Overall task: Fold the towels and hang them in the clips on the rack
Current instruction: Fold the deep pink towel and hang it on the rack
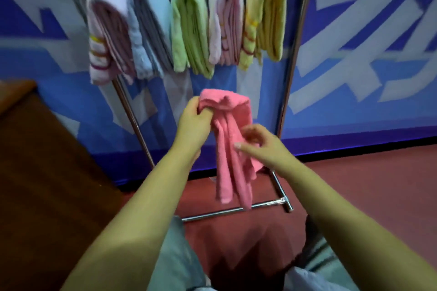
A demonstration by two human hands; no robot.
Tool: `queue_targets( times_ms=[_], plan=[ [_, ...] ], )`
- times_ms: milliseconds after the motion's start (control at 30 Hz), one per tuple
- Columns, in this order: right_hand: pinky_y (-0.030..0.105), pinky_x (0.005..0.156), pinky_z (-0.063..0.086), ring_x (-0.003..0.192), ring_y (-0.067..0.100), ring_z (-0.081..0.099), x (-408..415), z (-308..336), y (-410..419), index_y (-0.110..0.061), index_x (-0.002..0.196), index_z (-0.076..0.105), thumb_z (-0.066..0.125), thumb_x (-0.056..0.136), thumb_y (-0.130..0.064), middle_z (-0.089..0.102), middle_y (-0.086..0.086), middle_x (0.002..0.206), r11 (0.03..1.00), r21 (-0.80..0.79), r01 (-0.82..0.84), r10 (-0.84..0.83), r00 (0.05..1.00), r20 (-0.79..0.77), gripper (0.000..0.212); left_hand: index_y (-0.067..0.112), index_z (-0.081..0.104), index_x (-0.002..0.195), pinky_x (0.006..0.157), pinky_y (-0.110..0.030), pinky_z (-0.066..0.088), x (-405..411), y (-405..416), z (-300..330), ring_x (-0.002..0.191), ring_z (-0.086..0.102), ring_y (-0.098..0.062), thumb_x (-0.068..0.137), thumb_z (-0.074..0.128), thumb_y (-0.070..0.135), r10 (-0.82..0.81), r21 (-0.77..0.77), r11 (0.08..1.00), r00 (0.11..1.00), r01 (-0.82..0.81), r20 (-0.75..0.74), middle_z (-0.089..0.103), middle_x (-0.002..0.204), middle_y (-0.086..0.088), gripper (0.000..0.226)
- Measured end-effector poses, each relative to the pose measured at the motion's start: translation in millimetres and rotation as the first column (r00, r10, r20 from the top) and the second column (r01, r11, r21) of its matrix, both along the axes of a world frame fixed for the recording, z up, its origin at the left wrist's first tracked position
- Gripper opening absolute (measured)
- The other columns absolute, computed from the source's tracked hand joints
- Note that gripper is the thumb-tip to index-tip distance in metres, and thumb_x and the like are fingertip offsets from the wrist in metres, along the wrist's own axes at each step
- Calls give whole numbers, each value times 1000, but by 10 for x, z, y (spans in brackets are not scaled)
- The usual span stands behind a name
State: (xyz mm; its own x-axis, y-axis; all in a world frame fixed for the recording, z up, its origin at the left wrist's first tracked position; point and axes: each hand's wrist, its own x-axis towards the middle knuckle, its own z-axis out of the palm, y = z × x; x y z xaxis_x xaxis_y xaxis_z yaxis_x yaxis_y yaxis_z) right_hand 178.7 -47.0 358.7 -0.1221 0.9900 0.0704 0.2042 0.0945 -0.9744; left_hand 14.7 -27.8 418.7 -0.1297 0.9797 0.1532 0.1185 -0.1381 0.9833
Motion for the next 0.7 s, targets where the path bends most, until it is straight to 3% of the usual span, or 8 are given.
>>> queue_targets(
  times_ms=[33,100,233,333,400,500,600,700],
  plan=[
    [19,89,45,95,7,58,18,-74,-68,-20,110,57,78,75,-20,64,-1,108,999,1,-53,52,989,136,41,21,56,81,70,-40,52,27,-18,141,78,56,-20,88,49,14,-7,17,1000,999,6,52,60,84,-11,12],
    [25,89,49,98,10,61,32,-199,-160,-22,114,58,79,73,-24,66,-3,110,992,-62,-113,125,964,234,47,18,58,89,70,-37,55,83,-41,364,80,59,-21,90,48,12,-19,38,999,991,14,135,61,89,-13,11],
    [23,70,43,84,12,57,87,-168,-108,-9,102,65,60,88,-17,65,1,91,996,4,93,-89,941,327,17,5,58,105,69,-33,56,133,-100,595,78,60,-20,93,43,3,-55,67,997,980,43,189,61,90,-14,19],
    [28,64,38,76,15,51,174,26,-55,-2,85,63,46,97,-27,59,5,79,990,6,142,-137,935,327,33,8,59,95,66,-31,55,37,-102,593,78,58,-22,92,44,3,-37,67,997,983,26,181,60,88,-15,16],
    [29,58,36,66,17,48,222,212,-69,-7,72,53,41,99,-33,50,4,68,985,24,173,-172,936,307,40,12,59,85,70,-34,53,-62,-74,528,81,58,-22,92,45,5,1,28,1000,986,-6,165,60,87,-16,17],
    [21,48,36,56,15,44,239,501,-60,-2,72,53,42,98,-35,46,5,63,964,107,242,-261,937,231,43,10,57,80,66,-32,52,-155,-42,351,73,57,-20,92,45,5,48,-46,998,992,-43,115,58,78,-13,18],
    [27,62,43,67,17,52,208,756,-26,-4,79,61,45,96,-39,56,10,73,949,99,300,-302,953,11,43,9,57,78,59,-26,51,-191,-28,93,56,54,-9,91,46,3,18,-175,985,999,-12,33,54,68,-7,18],
    [33,75,53,72,18,66,145,988,26,-6,82,67,47,96,-38,70,8,77,969,-86,234,-249,910,-332,41,10,62,81,71,-30,48,-220,-38,-142,73,57,-18,90,54,6,-66,-322,946,996,41,-66,60,78,-9,13]
  ],
)
